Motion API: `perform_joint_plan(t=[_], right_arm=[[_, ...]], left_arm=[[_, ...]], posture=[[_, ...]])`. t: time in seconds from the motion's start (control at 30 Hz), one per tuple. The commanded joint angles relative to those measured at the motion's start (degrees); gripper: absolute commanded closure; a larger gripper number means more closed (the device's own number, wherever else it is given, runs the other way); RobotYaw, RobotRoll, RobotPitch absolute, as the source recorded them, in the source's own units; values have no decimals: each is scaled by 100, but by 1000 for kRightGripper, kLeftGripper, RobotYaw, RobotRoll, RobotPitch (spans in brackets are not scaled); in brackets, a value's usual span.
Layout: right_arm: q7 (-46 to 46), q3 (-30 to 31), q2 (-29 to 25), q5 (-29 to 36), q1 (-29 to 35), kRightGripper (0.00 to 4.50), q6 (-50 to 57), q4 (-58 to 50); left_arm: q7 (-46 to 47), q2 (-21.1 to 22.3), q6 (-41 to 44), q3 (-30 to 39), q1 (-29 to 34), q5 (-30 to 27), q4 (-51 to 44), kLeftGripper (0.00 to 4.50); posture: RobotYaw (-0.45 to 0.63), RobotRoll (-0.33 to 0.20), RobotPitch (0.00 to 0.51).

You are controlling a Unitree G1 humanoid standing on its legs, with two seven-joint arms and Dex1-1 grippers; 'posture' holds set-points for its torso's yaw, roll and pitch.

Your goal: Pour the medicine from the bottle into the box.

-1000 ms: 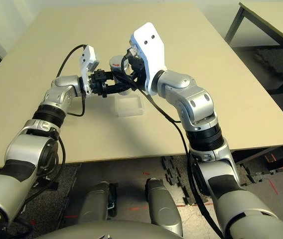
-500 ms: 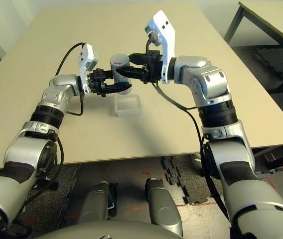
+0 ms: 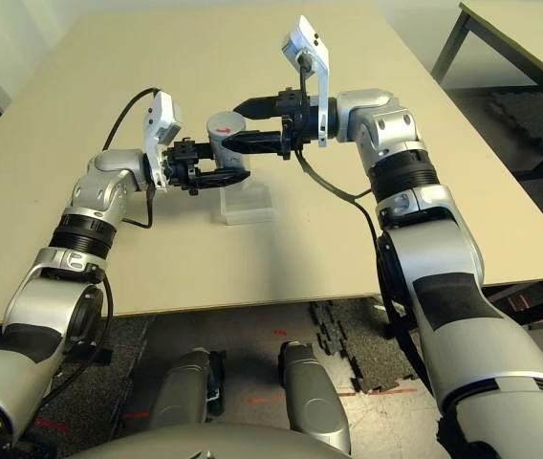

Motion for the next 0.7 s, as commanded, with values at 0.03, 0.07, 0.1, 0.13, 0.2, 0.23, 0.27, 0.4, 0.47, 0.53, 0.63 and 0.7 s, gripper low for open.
perform_joint_plan(t=[0.03, 0.07, 0.1, 0.13, 0.2, 0.23, 0.27, 0.4, 0.47, 0.53, 0.63, 0.7], right_arm=[[-46, -264, -235, -30, -162, 0, -18, -100], [56, -219, -278, -33, -37, 0, 73, -361], [123, -184, -319, -28, 90, 0, 190, -637], [165, -150, -378, 5, 271, 0, 376, -1049], [122, -134, -467, 133, 609, 0, 806, -1880], [19, -158, -494, 254, 809, 0, 1113, -2393], [-104, -186, -515, 383, 1026, 0, 1410, -2926], [-811, -378, -378, 835, 1594, 0, 2272, -4339], [-1190, -464, -225, 996, 1757, 0, 2515, -4745], [-1621, -487, -17, 1000, 1884, 0, 2528, -4965], [-2071, -443, 153, 862, 1950, 0, 2352, -4989], [-2375, -411, 250, 728, 1927, 0, 2183, -4861]], left_arm=[[-232, -3, -21, -307, 197, 105, -113, 1917], [-206, 1, -45, -288, 171, 114, -58, 1917], [-183, 4, -71, -269, 143, 122, -1, 1917], [-153, 8, -101, -246, 108, 130, 68, 1917], [-101, 13, -162, -202, 39, 140, 209, 1918], [-71, 12, -191, -176, 1, 137, 289, 1918], [-51, 11, -232, -160, -38, 141, 375, 1919], [-39, 1, -391, -147, -159, 156, 665, 1919], [-42, -16, -455, -153, -210, 164, 778, 1919], [-35, -49, -515, -161, -269, 179, 882, 1919], [-33, -89, -589, -161, -356, 195, 1017, 1919], [-36, -112, -619, -159, -397, 203, 1067, 1919]], posture=[[-115, 0, 105], [-116, 0, 105], [-117, 0, 104], [-118, 0, 104], [-125, 0, 102], [-130, 0, 102], [-133, 0, 101], [-153, 0, 98], [-161, 0, 96], [-166, 0, 95], [-173, 0, 92], [-175, 0, 92]])
